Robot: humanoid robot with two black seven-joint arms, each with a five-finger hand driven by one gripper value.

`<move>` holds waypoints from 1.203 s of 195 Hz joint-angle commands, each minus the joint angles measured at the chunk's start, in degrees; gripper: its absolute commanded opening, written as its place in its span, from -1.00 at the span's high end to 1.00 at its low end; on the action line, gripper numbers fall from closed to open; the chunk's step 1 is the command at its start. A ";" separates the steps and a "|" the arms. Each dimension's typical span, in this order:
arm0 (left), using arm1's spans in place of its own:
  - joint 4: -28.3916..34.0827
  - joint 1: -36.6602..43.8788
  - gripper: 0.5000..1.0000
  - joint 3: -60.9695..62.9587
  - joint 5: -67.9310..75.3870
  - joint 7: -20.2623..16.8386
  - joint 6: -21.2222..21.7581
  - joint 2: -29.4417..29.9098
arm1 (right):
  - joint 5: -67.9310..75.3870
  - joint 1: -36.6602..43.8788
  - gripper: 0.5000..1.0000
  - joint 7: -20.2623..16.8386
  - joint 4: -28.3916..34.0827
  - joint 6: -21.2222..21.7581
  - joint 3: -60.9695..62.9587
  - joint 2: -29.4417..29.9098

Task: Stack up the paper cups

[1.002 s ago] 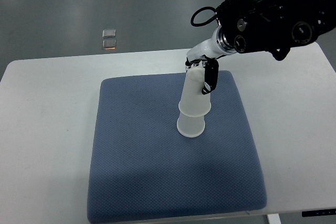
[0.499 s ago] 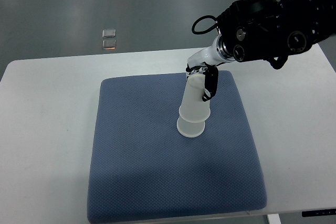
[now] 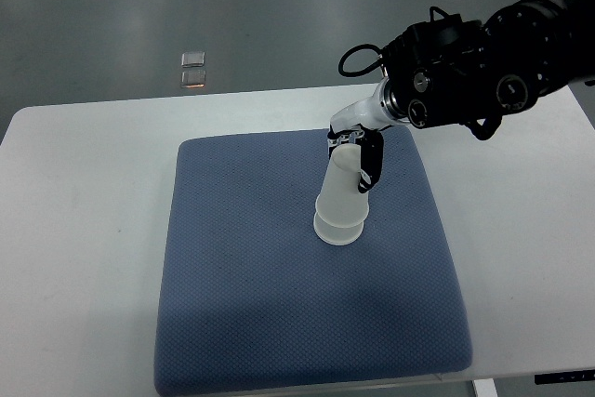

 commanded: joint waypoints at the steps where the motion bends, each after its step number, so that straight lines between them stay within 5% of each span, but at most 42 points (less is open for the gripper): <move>1: 0.08 0.08 -1.00 0.00 0.00 0.00 -0.01 0.00 | 0.00 -0.51 -0.20 0.05 -0.04 -0.38 0.20 0.42; 83: 0.09 -0.01 -1.00 0.00 0.00 0.00 -0.01 0.00 | 0.17 1.07 -0.58 0.40 -0.66 1.11 1.08 -1.34; 125: -0.09 0.08 -1.00 0.09 0.00 0.00 -0.01 0.00 | 5.09 0.98 -0.58 0.58 -8.65 2.34 6.79 -8.72; 153: -0.09 0.08 -1.00 0.09 0.00 0.00 -0.01 0.00 | 11.95 -4.11 -0.58 1.20 -13.49 -0.38 15.32 -15.32; 184: -0.27 0.08 -1.00 0.09 0.00 0.00 -0.01 0.00 | 15.72 -12.55 -0.58 6.73 -16.83 -8.29 27.97 -19.97; 234: -0.09 0.08 -1.00 0.09 0.00 0.00 -0.01 0.00 | 32.16 -28.01 -0.58 8.23 -25.88 -9.00 49.32 -20.76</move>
